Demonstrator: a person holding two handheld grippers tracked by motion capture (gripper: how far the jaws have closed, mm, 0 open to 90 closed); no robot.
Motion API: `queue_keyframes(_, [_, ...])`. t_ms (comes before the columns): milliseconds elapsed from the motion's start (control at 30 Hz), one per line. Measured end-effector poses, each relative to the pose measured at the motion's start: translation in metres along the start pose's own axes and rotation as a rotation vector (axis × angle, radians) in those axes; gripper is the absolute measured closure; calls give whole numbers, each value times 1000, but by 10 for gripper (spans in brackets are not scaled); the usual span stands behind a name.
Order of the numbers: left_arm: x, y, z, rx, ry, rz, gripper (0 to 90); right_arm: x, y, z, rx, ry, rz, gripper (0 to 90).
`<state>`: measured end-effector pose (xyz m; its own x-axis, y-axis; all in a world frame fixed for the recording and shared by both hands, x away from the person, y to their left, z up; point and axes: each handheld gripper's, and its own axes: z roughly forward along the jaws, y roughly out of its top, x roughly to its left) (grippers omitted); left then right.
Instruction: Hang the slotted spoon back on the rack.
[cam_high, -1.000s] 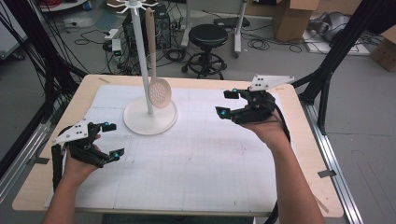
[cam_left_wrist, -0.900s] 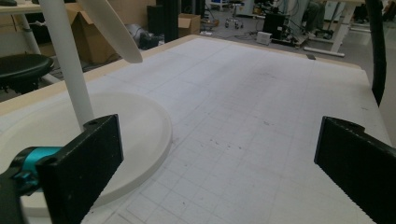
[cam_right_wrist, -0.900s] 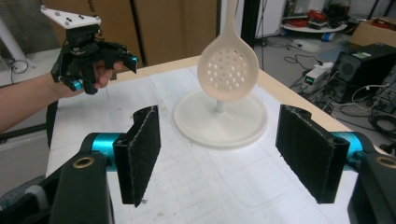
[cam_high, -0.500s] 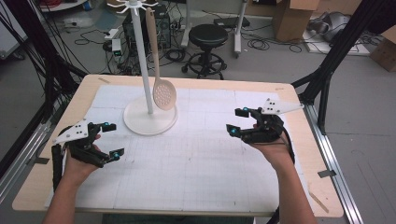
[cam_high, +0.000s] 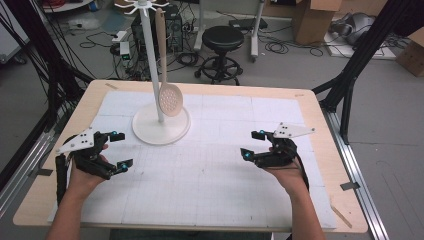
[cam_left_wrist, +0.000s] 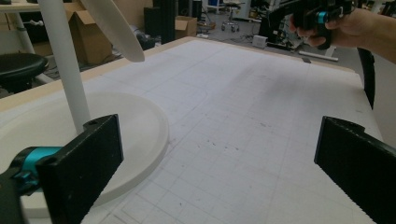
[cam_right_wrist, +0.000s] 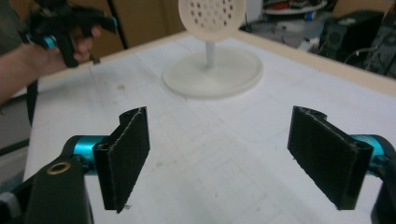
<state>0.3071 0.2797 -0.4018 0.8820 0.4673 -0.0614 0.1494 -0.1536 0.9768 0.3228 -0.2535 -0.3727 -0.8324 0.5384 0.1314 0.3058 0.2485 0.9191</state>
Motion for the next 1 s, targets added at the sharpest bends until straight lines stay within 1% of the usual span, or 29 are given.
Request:
queue_keyframes(33, [0, 0, 0, 0, 0, 1, 17, 0, 0, 0, 0, 0, 0, 184])
queue_keyframes(67, [0, 0, 0, -1, 0, 0, 17, 0, -6, 1, 7, 2, 10, 164])
queue_keyframes(133, [0, 0, 0, -4, 1, -4, 17, 0, -9, 2, 10, 0, 14, 161])
queue_keyframes(200, [1, 1, -2, -12, 4, -6, 17, -2, -15, 5, 36, -1, 24, 152])
queue_keyframes(267, [2, 0, -3, -19, 6, -12, 17, -4, -20, 6, 41, 6, 41, 149])
queue_keyframes(367, [3, -1, -2, -21, 4, -19, 17, -4, -20, 5, 39, 4, 43, 144])
queue_keyframes(433, [3, -1, -1, -12, 1, -16, 17, -4, -20, 5, 34, 2, 40, 144])
queue_keyframes(500, [1, -1, 1, -7, -10, -15, 17, -4, -20, 6, 42, -3, 37, 143])
queue_keyframes(667, [1, -2, 3, -11, -23, -16, 17, -2, -21, 6, 57, -17, 35, 142])
queue_keyframes(867, [2, -2, 3, -18, -23, -19, 17, -2, -22, 3, 48, -23, 40, 142])
queue_keyframes(933, [1, -2, 3, -16, -19, -19, 17, -3, -22, 4, 46, -18, 39, 143])
queue_keyframes(1000, [0, -2, 3, -12, -17, -18, 17, -4, -23, 5, 54, -16, 43, 143])
